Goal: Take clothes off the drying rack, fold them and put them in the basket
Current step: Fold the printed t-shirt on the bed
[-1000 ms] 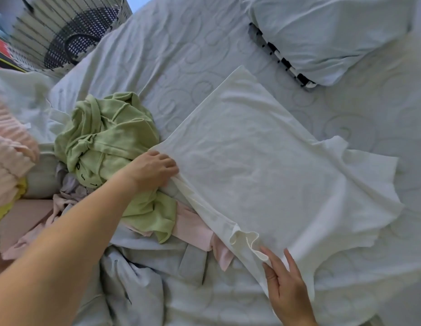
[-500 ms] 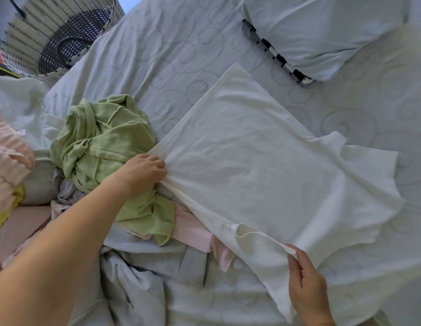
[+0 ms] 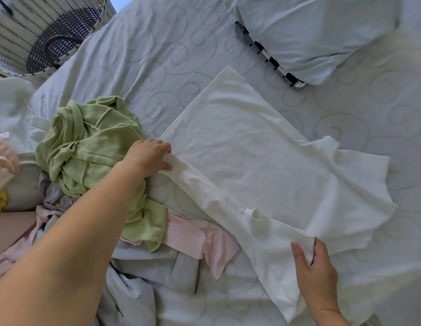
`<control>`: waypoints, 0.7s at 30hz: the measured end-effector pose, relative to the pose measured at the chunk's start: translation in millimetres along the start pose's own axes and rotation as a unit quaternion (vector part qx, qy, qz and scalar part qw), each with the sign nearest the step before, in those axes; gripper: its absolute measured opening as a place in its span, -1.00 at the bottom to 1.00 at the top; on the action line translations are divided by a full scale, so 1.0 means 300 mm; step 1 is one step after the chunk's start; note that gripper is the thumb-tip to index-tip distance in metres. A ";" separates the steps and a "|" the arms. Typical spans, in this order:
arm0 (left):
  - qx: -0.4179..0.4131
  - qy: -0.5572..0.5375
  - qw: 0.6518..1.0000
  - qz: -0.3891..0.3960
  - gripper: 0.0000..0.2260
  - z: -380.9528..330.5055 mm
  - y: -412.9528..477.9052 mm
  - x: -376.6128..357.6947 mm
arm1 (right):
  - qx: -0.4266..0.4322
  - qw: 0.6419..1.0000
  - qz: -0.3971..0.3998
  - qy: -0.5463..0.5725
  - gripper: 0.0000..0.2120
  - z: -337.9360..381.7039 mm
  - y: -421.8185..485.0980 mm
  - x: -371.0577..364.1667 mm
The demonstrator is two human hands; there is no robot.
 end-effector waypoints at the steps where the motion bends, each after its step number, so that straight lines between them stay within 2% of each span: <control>1: 0.012 -0.026 1.000 0.003 -0.72 0.013 0.001 0.004 | 0.009 1.000 -0.003 -0.002 -0.74 -0.005 0.000 0.001; 5: 0.080 -0.187 0.979 -0.008 -0.88 0.062 -0.002 0.029 | 0.035 0.999 -0.030 0.009 -0.57 -0.001 0.002 0.011; 7: 0.102 -0.194 0.975 -0.032 -0.88 0.076 -0.008 0.040 | 0.038 0.999 -0.028 0.004 -0.66 -0.008 0.014 0.016; 8: 0.113 -0.175 0.976 -0.060 -0.86 0.080 -0.010 0.048 | 0.035 0.999 -0.023 -0.007 -0.74 -0.014 0.024 0.014; 10: 0.132 -0.142 0.966 -0.170 -0.77 0.077 -0.034 0.090 | 0.049 0.998 -0.035 -0.032 -0.68 -0.002 0.040 0.018; 12: 0.137 -0.139 0.934 -0.300 -0.71 0.052 -0.086 0.138 | 0.191 0.971 -0.072 -0.123 -0.62 0.065 0.033 0.024; 14: 0.083 -0.105 0.914 -0.384 -0.78 -0.018 -0.148 0.146 | 0.335 0.917 -0.088 -0.196 -0.61 0.130 -0.006 0.006; 17: -0.001 -0.063 0.926 -0.372 -0.79 -0.122 -0.223 0.038 | 0.463 0.863 -0.035 -0.198 -0.68 0.171 -0.073 -0.057; 19: 0.016 -0.062 0.932 -0.357 -0.80 -0.121 -0.257 -0.017 | 0.484 0.850 -0.001 -0.209 -0.70 0.164 -0.087 -0.096; 21: 0.029 -0.050 0.937 -0.344 -0.80 -0.091 -0.254 -0.029 | 0.475 0.852 0.009 -0.218 -0.68 0.156 -0.074 -0.112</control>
Point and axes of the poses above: each hand's wrist, its own y-axis towards the middle knuckle, its own x-axis out of the back of the hand, z = x × y, the point moved 8 cm from there along y, towards the middle knuckle, and after that the axes turned 7 degrees about -z, right-handed, at the moved point
